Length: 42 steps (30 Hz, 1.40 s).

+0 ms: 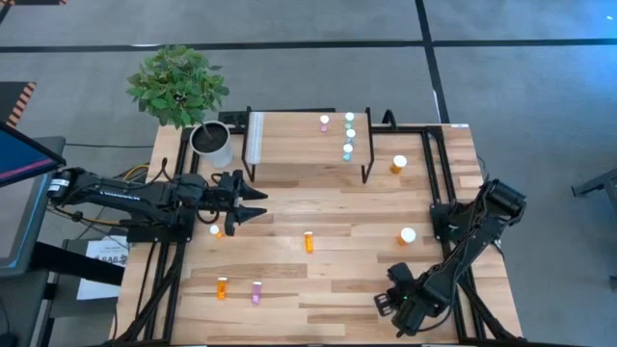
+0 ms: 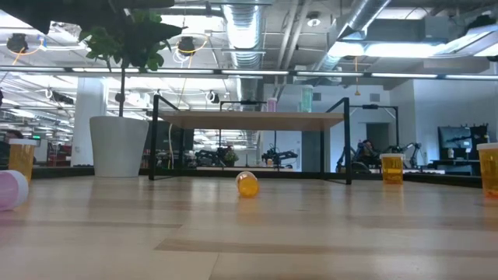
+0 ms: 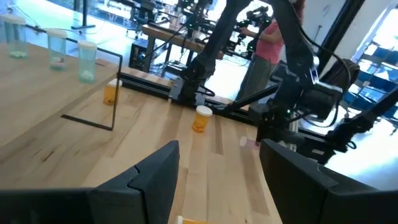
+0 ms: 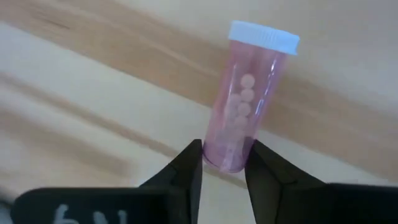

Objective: Pick and place medicine bottles onto shelf by color
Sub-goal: Put the right pink pill bottle on the shelf aligned with the other pink pill bottle

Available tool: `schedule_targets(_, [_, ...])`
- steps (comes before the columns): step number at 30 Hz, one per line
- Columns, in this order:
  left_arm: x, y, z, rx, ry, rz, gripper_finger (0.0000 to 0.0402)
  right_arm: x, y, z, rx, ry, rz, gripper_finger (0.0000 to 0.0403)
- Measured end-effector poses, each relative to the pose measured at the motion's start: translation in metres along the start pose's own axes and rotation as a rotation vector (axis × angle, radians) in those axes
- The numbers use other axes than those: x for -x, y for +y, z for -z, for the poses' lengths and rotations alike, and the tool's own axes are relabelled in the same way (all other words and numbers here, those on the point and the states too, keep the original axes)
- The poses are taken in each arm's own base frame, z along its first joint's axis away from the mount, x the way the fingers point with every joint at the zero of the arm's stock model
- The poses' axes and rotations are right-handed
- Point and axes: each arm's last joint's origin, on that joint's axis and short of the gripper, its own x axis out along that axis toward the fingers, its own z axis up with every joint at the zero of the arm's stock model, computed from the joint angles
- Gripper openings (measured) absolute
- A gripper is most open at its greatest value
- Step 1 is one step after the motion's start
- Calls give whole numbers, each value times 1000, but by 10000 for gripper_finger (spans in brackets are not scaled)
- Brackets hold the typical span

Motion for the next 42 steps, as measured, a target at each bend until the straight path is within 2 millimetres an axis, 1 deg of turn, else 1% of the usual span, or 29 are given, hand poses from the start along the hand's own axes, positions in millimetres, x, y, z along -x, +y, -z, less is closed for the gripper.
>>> schedule_targets(4, [0,-4,-2,-22,-8,93,212,18,13,-14,117,-217,-226,117])
schedule_targets(8, [1,-7,-5,-14,-23,173,212,35,33,-32,303,-448,-402,117])
schedule_targets(12, [-2,-12,-6,-6,-42,229,212,48,59,-57,504,-654,-480,118])
schedule_targets(15, [-7,-14,-8,-4,-90,249,212,57,80,-81,633,-787,-516,118])
schedule_targets(18, [-14,-15,-9,3,-127,263,212,66,97,-105,731,-901,-547,118])
schedule_targets(21, [-20,-15,-9,7,-148,267,212,72,108,-129,816,-954,-599,118])
schedule_targets(24, [-25,-15,-9,4,-161,257,212,77,114,-150,872,-1005,-638,118])
schedule_targets(27, [-32,-16,-14,5,-143,229,215,71,118,-168,917,-1002,-646,118])
schedule_targets(30, [-41,-17,-17,-8,-96,184,227,67,123,-184,914,-1014,-681,118])
schedule_targets(32, [-47,-17,-19,-25,-56,141,240,61,122,-190,936,-993,-654,118])
schedule_targets(36, [-56,-17,-21,-46,1,75,270,57,124,-200,926,-997,-666,118])
schedule_targets(37, [-57,-17,-20,-48,6,73,276,53,123,-200,940,-981,-646,118])
schedule_targets(42, [-64,-18,-20,-54,8,89,297,47,126,-204,949,-966,-677,118])
